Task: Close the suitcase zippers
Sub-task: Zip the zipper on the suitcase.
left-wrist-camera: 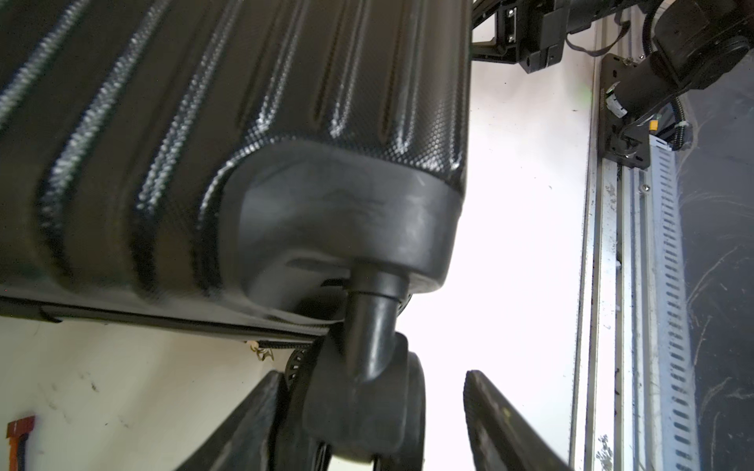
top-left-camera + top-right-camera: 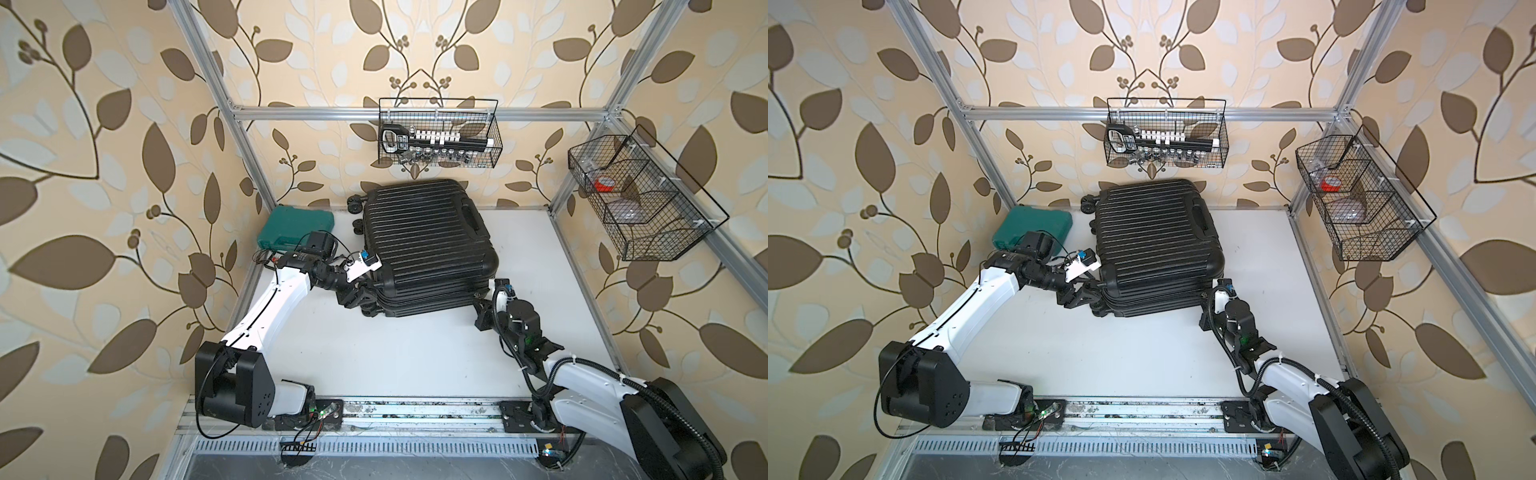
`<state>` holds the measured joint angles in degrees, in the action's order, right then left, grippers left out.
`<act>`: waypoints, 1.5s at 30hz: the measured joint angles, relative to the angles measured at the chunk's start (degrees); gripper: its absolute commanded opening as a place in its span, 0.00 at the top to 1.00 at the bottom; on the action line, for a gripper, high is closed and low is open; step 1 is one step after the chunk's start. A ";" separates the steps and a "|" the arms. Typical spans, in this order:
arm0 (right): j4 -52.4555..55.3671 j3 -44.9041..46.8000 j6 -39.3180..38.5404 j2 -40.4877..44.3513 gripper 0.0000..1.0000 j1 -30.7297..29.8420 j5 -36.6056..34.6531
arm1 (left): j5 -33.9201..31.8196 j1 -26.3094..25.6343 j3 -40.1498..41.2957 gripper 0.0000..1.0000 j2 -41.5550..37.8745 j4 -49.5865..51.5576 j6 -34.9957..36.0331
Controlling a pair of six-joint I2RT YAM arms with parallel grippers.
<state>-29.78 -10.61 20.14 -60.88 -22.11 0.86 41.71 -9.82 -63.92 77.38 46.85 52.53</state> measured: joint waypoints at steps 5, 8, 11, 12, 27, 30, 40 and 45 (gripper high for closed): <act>0.02 0.00 0.00 0.00 1.00 0.02 0.02 | -0.76 -1.14 0.59 0.37 0.02 -0.87 -0.04; 0.02 0.00 0.00 -0.04 1.00 0.07 0.11 | -1.73 -1.53 0.61 0.40 0.17 -1.07 -0.09; 0.02 0.00 0.00 -0.04 1.00 0.07 0.20 | -2.29 -1.86 0.66 0.45 0.48 -1.42 -0.17; 0.02 0.00 0.00 -0.04 1.00 0.07 0.20 | -2.43 -1.92 0.66 0.47 0.48 -1.64 -0.13; 1.75 -0.17 -2.75 1.95 1.00 0.92 1.64 | -5.97 -8.76 -0.04 0.66 0.42 -3.04 -7.04; 2.62 -0.15 -3.72 3.02 1.00 0.90 2.60 | -8.26 -11.50 -0.59 0.70 0.39 -3.30 -11.56; 4.83 -0.09 -6.64 7.23 1.00 0.42 5.40 | -11.23 -15.34 -0.76 0.76 -0.24 -5.55 -27.47; 4.76 -0.09 -7.63 7.23 1.00 -0.90 6.73 | -10.60 -16.41 2.43 0.76 -2.32 -10.21 -34.21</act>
<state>-25.02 -10.70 12.51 -53.65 -23.00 7.60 31.11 -26.24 -61.49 75.07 36.64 18.33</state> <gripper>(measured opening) 0.050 0.460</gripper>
